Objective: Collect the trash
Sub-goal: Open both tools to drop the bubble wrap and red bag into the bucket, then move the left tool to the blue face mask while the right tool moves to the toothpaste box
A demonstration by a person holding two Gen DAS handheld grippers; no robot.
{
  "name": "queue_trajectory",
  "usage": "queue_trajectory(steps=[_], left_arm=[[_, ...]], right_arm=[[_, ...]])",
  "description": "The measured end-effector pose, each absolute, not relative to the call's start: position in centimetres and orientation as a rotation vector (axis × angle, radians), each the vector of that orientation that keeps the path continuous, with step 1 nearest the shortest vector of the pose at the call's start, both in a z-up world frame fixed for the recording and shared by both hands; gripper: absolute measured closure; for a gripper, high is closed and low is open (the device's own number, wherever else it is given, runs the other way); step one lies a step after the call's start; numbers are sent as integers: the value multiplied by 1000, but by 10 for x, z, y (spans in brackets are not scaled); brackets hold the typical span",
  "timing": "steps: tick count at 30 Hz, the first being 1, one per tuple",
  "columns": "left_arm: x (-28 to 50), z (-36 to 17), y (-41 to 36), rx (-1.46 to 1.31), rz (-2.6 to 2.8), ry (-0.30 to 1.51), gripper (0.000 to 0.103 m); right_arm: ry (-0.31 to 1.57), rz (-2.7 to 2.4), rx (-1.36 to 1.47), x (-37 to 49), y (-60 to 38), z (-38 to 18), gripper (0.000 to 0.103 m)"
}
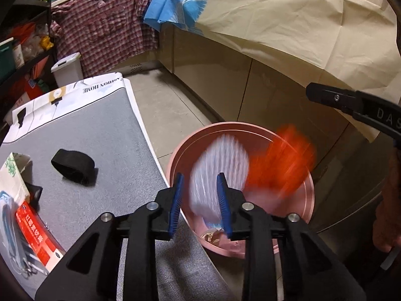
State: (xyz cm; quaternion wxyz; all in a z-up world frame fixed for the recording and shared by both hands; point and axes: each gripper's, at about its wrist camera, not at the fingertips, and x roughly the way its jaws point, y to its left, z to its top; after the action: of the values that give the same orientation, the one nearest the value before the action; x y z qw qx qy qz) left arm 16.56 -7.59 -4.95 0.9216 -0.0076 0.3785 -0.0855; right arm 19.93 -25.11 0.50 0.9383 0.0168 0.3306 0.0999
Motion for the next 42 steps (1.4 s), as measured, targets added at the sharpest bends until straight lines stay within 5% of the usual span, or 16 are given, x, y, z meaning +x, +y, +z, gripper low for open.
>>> queue_trajectory(steps=[27, 42], left_arm=[[158, -28, -38, -76, -76, 654, 75], [128, 28, 22, -164, -32, 628, 75]], right_arm=[[635, 205, -1, 198, -248, 2, 66], [569, 220, 5, 166, -242, 28, 67]])
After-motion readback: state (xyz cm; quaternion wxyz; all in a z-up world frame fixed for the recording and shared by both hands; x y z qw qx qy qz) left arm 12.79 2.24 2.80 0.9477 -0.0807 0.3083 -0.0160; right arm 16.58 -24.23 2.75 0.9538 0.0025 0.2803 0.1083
